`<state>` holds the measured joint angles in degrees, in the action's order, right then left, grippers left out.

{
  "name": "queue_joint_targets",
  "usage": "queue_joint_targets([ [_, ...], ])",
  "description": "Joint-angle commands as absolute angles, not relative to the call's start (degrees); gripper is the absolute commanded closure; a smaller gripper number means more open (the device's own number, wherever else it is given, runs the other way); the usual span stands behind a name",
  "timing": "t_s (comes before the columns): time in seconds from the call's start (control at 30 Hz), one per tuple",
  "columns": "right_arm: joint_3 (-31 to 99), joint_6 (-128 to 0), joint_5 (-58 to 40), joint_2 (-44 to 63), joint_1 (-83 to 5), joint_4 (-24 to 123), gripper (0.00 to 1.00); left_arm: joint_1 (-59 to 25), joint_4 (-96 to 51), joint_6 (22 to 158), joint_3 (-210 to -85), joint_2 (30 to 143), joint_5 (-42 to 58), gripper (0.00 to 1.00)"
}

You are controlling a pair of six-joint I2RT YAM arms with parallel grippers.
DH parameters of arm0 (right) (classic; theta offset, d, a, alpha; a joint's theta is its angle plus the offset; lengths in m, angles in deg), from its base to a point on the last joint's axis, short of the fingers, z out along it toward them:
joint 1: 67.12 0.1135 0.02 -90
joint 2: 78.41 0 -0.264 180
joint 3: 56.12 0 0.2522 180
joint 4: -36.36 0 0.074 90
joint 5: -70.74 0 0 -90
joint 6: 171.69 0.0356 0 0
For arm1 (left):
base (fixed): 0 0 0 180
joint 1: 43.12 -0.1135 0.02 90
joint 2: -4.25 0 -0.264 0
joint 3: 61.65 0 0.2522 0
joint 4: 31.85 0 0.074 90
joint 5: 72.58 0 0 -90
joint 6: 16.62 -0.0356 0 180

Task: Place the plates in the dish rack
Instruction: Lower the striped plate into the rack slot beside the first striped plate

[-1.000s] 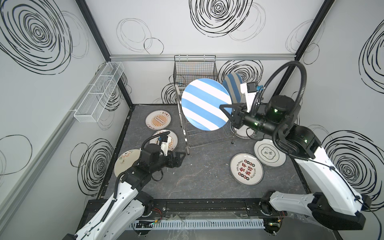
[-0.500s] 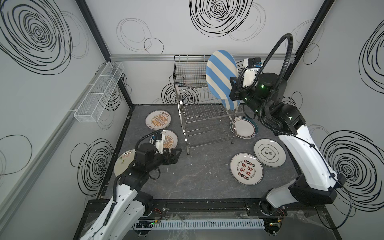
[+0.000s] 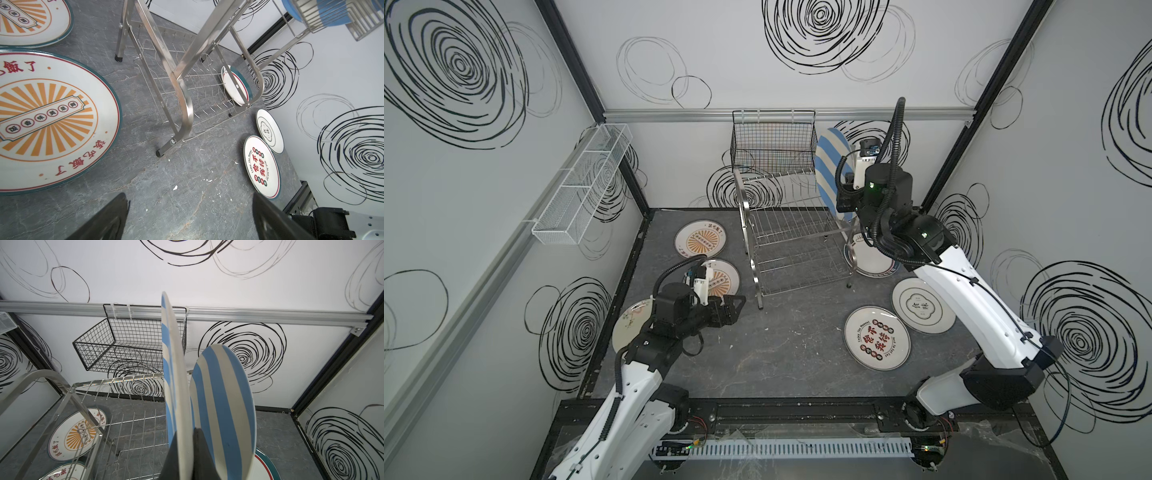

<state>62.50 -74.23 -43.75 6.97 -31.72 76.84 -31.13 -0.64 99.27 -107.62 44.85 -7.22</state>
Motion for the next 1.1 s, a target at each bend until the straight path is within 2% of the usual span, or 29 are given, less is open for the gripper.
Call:
queue_joint_targets([
  [0.0, 62.1, -74.6, -45.2, 5.4, -33.3, 70.4, 1.00, -32.4, -4.2, 98.2, -107.1, 44.9, -9.6, 0.04],
  [0.4, 58.6, -73.0, -41.5, 5.6, -35.1, 67.3, 1.00, -34.7, -4.7, 98.2, -106.8, 45.8, -11.1, 0.04],
  [0.63, 58.2, -73.4, -43.4, 6.4, -35.2, 66.3, 1.00, -34.9, -4.7, 98.2, -106.8, 45.7, -10.9, 0.04],
  [1.07, 56.8, -72.8, -40.8, 8.0, -36.1, 65.8, 1.00, -34.9, -4.6, 98.2, -106.9, 46.0, -10.9, 0.04],
])
